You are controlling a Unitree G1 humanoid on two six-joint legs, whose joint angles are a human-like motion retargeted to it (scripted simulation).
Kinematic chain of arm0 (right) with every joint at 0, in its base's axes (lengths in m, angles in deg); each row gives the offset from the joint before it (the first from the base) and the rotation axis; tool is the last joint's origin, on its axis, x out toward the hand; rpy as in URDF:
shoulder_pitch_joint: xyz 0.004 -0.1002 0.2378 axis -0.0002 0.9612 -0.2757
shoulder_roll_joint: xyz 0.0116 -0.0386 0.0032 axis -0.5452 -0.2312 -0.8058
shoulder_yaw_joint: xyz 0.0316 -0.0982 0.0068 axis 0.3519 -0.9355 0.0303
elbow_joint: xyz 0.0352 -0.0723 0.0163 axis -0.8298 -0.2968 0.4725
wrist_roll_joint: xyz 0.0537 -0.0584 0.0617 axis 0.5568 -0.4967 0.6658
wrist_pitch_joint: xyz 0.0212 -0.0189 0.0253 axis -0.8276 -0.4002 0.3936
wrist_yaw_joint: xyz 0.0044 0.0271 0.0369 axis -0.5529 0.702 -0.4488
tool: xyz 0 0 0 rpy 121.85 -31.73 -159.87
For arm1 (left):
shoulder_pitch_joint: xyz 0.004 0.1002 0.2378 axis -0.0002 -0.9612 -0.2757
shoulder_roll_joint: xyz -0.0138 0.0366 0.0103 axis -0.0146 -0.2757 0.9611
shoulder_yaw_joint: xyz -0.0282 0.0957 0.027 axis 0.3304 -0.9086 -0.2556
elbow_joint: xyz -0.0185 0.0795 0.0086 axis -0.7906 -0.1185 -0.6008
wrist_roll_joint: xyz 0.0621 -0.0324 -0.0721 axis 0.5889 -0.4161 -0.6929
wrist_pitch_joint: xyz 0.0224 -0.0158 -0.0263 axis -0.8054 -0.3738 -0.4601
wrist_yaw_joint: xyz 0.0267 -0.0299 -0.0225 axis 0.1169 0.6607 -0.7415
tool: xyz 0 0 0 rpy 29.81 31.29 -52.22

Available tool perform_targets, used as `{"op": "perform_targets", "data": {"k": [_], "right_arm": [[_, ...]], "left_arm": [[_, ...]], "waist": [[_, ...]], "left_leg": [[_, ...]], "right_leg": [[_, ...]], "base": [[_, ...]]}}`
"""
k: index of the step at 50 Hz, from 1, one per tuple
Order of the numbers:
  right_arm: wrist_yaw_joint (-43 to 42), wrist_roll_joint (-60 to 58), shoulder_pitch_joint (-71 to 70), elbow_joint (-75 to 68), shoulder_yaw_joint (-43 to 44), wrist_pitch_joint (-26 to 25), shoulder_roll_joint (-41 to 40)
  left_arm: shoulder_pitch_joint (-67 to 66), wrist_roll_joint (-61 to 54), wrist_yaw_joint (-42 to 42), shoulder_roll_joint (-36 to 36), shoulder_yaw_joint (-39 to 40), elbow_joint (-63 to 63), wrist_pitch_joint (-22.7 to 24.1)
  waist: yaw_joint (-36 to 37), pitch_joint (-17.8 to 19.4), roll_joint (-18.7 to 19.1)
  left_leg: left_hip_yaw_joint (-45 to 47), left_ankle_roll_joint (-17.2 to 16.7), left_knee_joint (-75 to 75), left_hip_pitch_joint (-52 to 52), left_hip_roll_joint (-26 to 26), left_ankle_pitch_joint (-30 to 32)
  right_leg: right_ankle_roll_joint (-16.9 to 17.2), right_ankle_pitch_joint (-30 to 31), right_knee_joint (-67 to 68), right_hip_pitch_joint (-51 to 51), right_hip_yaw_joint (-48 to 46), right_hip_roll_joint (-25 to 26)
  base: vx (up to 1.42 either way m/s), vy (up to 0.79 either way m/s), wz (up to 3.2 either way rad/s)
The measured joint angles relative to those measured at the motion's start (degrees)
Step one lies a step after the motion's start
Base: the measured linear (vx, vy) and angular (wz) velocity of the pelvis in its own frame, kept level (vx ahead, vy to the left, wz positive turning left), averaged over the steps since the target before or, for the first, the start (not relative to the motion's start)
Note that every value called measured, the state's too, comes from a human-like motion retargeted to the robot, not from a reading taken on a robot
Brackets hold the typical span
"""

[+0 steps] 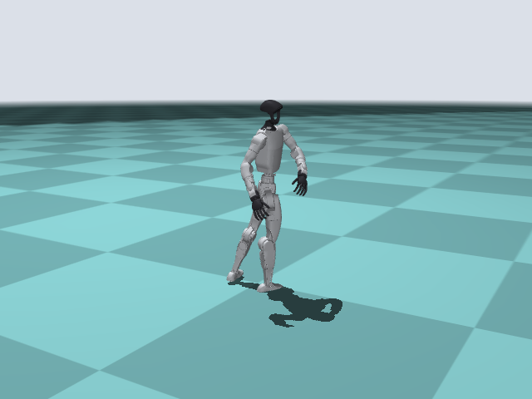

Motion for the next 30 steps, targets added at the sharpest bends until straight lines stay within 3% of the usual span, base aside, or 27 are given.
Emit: {"op": "perform_targets", "data": {"k": [7,17,30], "right_arm": [[0.4,-2.9,-4.5,-2.9,-7.8,0.2,-1.0],[0.9,-4.5,-10.8,-0.6,-22.6,2.6,1.1],[0.4,-9.3,-10.7,3.1,-33.5,4.8,-0.9]], "left_arm": [[-0.7,3.1,-1.2,-0.8,2.9,2.7,0.6],[-10.9,3.8,-1.8,-11.1,13.0,11.3,-0.2],[-31.1,2.2,-5.2,-21.2,33.1,14.6,-2.6]], "waist": [[6.4,-0.7,-2.1],[17.1,-2.3,-6.2],[37.8,-5.4,-15.8]], "left_leg": [[-9.2,-0.6,1.0,-3.9,0.8,-1.1],[-27.2,-1.3,3.7,-12.5,0.0,-2.7],[-51.6,-0.2,0.3,-19.0,-9.6,-0.5]], "right_leg": [[0.0,-1.7,0.0,0.4,-7.6,-3.2],[0.0,-7.7,4.5,-0.4,-21.4,-10.0],[0.0,-14.1,8.0,5.0,-43.0,-22.5]], "base": [[-0.02,0.12,1.18],[0.0,0.19,1.56],[0.05,0.21,1.73]]}}
